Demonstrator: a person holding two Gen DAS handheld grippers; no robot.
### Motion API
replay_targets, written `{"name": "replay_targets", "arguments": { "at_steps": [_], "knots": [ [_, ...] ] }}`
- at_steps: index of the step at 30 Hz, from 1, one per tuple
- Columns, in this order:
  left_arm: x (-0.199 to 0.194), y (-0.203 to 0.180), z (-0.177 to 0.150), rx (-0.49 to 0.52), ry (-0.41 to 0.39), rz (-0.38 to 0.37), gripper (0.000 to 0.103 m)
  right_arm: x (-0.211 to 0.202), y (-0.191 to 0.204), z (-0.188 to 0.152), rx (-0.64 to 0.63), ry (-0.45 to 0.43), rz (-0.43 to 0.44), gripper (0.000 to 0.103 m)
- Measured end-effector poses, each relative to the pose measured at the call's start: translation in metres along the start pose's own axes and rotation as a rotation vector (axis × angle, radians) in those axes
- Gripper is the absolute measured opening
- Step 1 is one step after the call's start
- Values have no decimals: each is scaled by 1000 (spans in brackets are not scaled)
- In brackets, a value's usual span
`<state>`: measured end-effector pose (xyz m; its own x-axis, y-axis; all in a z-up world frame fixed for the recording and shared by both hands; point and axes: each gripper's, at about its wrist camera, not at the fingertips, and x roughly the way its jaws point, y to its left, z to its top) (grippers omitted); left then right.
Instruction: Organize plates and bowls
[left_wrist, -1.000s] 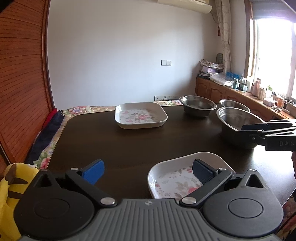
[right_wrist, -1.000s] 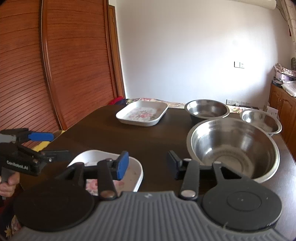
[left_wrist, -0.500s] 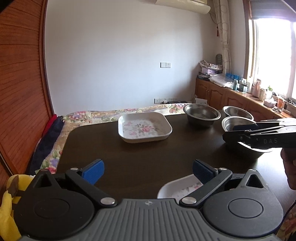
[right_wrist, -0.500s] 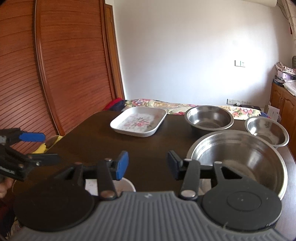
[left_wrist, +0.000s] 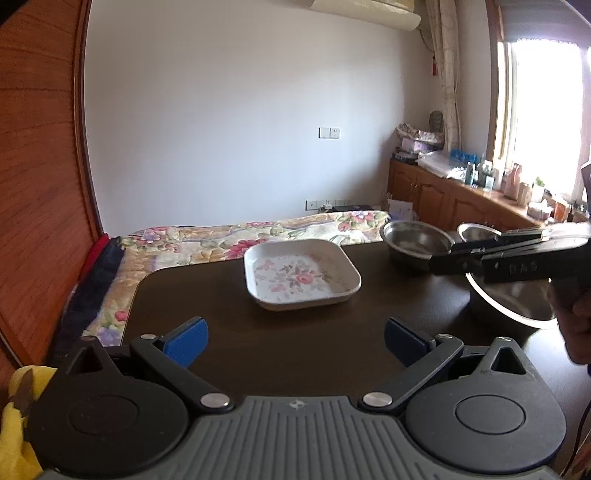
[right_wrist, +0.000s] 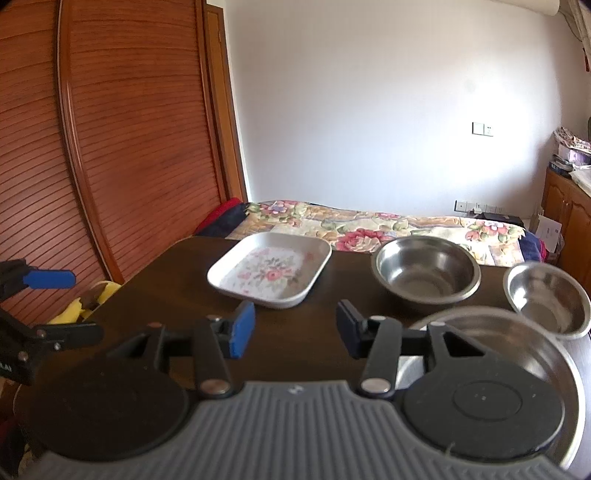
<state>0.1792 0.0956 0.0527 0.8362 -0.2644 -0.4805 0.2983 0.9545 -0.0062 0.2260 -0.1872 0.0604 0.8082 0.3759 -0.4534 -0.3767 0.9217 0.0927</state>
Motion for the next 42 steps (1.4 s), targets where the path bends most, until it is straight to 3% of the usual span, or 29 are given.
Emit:
{"name": "replay_targets", "arguments": {
  "at_steps": [4, 12, 21, 28, 32, 42],
  "knots": [
    [12, 8, 11, 9, -6, 3, 103, 13, 1, 10, -11, 18, 10, 53],
    [43, 25, 28, -9, 45, -29, 103, 43, 5, 27, -30, 30, -6, 86],
    [82, 35, 34, -35, 77, -32, 98, 75, 4, 38, -18, 75, 3, 86],
    [123, 47, 38, -52, 133, -29, 87, 99, 1, 41, 3, 135, 17, 69],
    [139, 50, 39, -55, 147, -26, 81, 117, -5, 40, 35, 180, -3, 48],
    [177, 60, 45, -78, 181, -32, 70, 145, -11, 45, 33, 257, -57, 39]
  ]
}}
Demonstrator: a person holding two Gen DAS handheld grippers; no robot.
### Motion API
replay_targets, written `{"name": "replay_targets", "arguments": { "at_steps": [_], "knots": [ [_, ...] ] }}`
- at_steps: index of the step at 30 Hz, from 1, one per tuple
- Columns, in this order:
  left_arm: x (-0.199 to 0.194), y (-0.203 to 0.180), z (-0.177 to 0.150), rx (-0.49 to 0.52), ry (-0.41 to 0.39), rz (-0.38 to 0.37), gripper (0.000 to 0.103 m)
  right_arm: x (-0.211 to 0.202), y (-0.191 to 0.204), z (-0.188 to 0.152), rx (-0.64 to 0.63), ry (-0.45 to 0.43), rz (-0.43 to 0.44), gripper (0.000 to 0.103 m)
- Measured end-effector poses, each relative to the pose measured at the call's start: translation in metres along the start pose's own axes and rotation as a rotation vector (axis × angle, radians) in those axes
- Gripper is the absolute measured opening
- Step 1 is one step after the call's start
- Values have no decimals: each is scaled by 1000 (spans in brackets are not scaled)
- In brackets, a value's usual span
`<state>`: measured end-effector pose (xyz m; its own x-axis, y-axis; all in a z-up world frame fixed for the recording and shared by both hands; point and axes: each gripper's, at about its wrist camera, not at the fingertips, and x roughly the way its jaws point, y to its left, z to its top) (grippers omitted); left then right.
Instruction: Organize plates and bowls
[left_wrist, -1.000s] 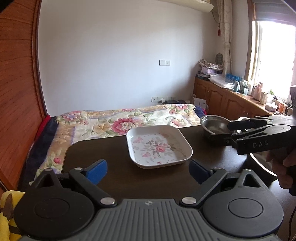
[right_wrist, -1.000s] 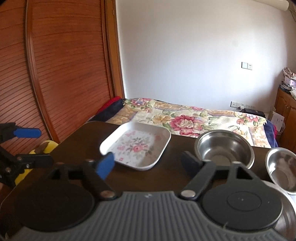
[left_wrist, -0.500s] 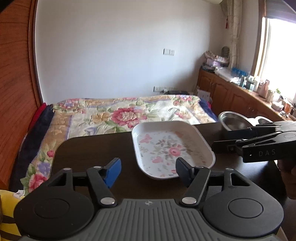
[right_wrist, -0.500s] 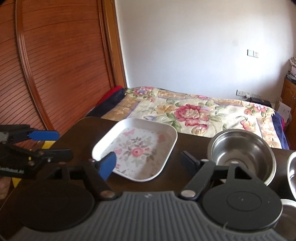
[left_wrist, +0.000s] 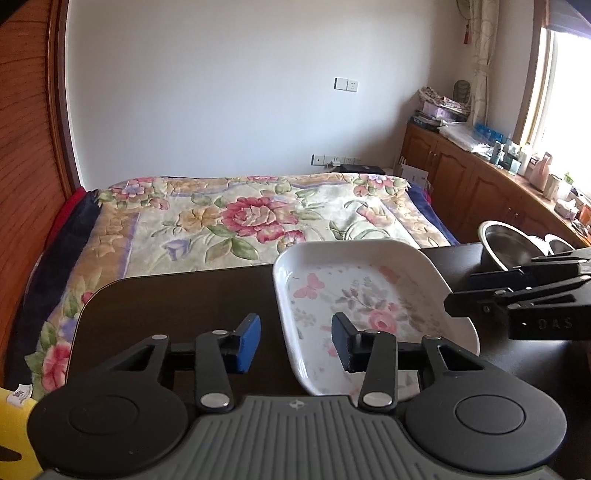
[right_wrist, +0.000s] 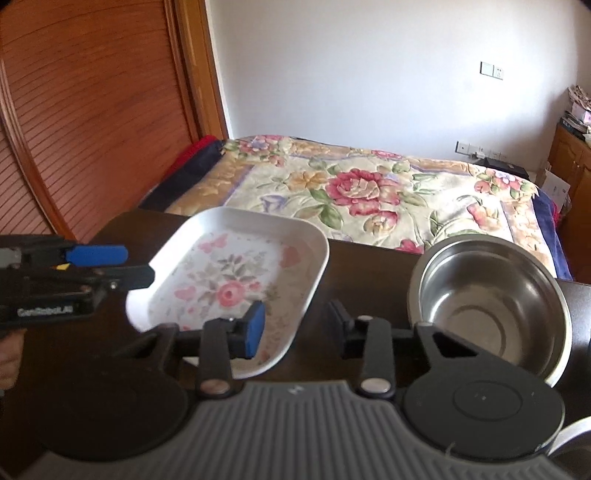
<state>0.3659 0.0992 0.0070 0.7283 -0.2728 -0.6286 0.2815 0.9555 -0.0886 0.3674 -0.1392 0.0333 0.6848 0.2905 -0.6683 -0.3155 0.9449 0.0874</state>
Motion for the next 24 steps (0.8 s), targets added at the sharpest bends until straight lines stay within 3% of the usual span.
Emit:
{"name": "replay_targets", "arguments": {
  "at_steps": [16, 24],
  "knots": [
    [16, 9, 0, -41, 26, -21, 47, 19, -1, 13, 12, 49, -38, 39],
    [19, 11, -1, -62, 39, -29, 39, 26, 5, 12, -17, 97, -22, 31]
  ]
}}
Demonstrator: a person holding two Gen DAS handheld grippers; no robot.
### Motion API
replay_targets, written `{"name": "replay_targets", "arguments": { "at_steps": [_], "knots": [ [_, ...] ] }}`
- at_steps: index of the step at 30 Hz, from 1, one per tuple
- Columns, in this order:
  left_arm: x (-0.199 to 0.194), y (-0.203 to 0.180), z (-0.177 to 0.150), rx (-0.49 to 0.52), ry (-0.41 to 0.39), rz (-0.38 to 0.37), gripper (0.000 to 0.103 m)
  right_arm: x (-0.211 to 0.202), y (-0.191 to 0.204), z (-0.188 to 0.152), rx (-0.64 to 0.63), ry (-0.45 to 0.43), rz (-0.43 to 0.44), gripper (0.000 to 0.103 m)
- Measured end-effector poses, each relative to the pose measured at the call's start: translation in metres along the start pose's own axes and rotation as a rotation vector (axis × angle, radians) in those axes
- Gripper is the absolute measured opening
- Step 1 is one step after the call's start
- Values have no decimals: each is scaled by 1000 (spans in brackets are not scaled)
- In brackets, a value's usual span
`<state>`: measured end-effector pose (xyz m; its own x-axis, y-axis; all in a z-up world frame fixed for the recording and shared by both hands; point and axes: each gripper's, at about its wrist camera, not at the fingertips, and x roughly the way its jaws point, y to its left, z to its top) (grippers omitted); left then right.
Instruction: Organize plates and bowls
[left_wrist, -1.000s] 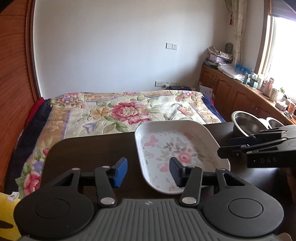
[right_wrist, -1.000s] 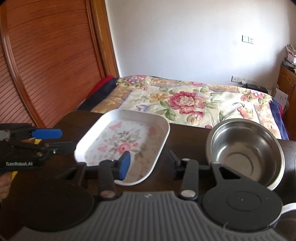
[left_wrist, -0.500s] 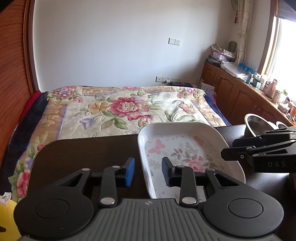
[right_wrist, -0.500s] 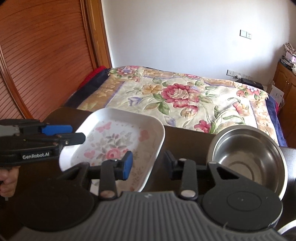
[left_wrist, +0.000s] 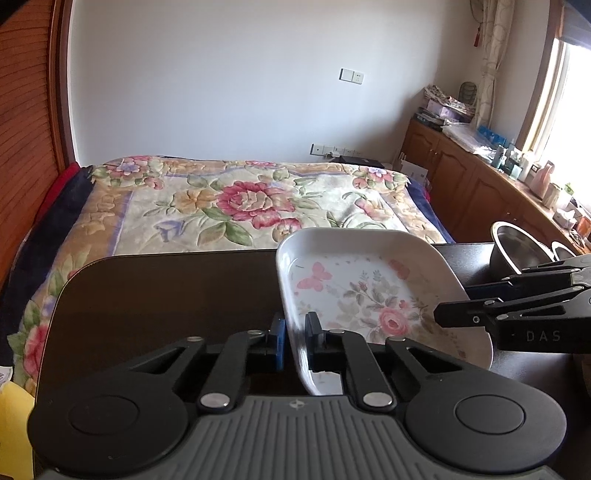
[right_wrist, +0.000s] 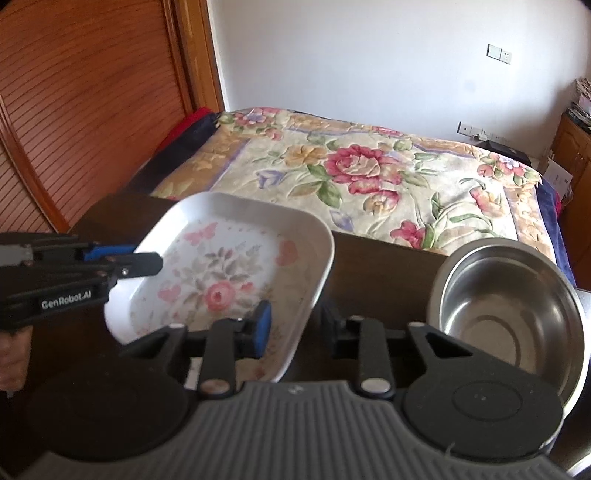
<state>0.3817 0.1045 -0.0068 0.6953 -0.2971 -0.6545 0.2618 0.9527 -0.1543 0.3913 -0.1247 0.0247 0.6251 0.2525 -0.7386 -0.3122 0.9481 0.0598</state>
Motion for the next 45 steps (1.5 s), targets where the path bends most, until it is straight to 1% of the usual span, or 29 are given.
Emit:
{"name": "replay_targets", "arguments": {
  "at_steps": [7, 10, 11, 17, 29, 38, 45],
  "knots": [
    [-4, 3, -4, -32, -4, -3, 37, -1, -3, -2, 30, -1, 29, 30],
    [-7, 7, -5, -52, -1, 3, 35, 0, -3, -2, 25, 2, 23, 26],
    [-7, 9, -5, -58, 0, -1, 35, 0, -3, -2, 25, 3, 22, 23],
    [-17, 10, -10, -78, -2, -6, 35, -3, -7, -3, 60, -21, 47, 14],
    [-58, 1, -16, -59, -43, 2, 35, -22, -9, -12, 92, -80, 97, 10],
    [-91, -23, -31, -37, -71, 17, 35, -50, -8, -27, 84, -119, 114, 9],
    [-116, -43, -50, -19, -86, 21, 35, -76, -13, -41, 91, -154, 129, 8]
  ]
}}
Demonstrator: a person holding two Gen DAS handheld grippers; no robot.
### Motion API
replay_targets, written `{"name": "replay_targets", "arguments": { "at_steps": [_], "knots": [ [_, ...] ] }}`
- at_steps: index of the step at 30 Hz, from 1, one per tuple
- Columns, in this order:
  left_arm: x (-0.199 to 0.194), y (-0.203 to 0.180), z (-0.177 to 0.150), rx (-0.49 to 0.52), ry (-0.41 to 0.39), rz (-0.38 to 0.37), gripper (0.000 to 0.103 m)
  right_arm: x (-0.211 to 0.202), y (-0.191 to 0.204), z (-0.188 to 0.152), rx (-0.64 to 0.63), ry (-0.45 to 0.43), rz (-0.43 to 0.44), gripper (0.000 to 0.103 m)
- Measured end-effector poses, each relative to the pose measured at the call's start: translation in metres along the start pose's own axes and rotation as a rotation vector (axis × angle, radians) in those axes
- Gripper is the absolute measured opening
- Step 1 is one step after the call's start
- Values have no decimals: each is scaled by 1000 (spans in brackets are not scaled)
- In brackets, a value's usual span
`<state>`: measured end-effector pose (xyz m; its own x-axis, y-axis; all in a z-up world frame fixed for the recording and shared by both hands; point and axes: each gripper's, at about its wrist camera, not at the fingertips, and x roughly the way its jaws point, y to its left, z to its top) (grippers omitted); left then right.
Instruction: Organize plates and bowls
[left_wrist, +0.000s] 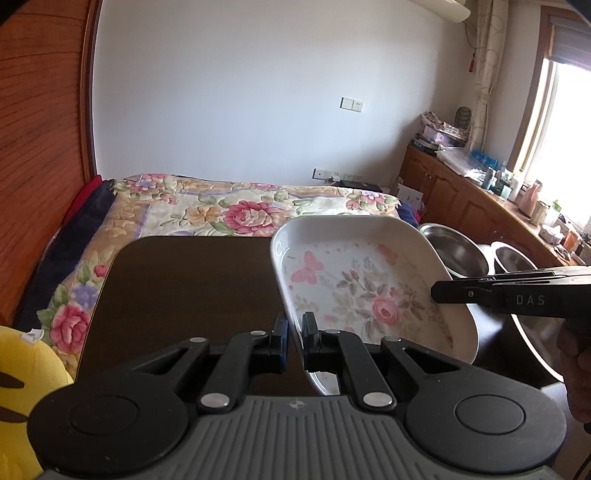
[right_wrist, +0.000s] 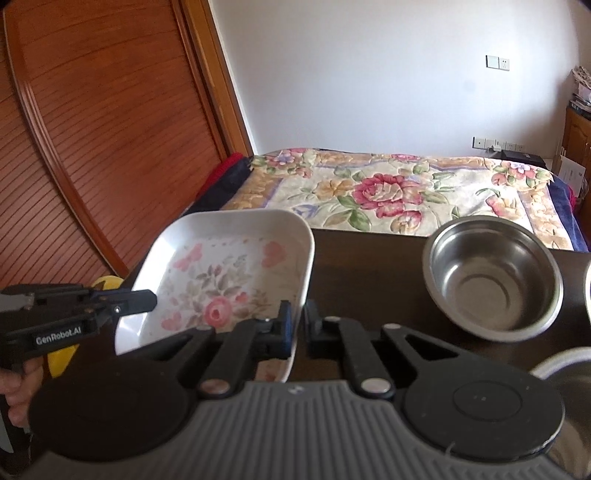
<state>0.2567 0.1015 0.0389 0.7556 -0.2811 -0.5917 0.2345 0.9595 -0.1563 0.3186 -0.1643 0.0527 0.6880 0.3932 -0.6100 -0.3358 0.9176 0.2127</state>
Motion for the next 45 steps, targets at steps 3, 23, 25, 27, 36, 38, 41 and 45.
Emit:
{"name": "replay_targets", "arguments": {
  "at_steps": [3, 23, 25, 27, 36, 38, 41, 45],
  "knots": [
    [-12, -12, -8, 8, -5, -1, 35, -13, 0, -8, 5, -11, 6, 8],
    [-93, -54, -74, 31, -53, -33, 36, -89, 6, -62, 8, -68, 59, 6],
    [-97, -54, -79, 38, -55, -41, 36, -95, 7, -67, -1, -69, 60, 6],
    [-99, -54, -85, 31, -58, -52, 36, -103, 10, -72, -13, -75, 65, 6],
    [-102, -57, -109, 41, -56, -56, 36, -110, 2, -103, 1, -61, 114, 7],
    [-99, -57, -113, 40, -47, -59, 36, -110, 2, -110, 5, -54, 123, 7],
    [-95, -56, -118, 30, -35, -70, 36, -109, 1, -115, 6, -45, 126, 7],
    [-91, -55, -122, 20, -31, -77, 36, -109, 1, -121, 1, -39, 124, 7]
  ]
}}
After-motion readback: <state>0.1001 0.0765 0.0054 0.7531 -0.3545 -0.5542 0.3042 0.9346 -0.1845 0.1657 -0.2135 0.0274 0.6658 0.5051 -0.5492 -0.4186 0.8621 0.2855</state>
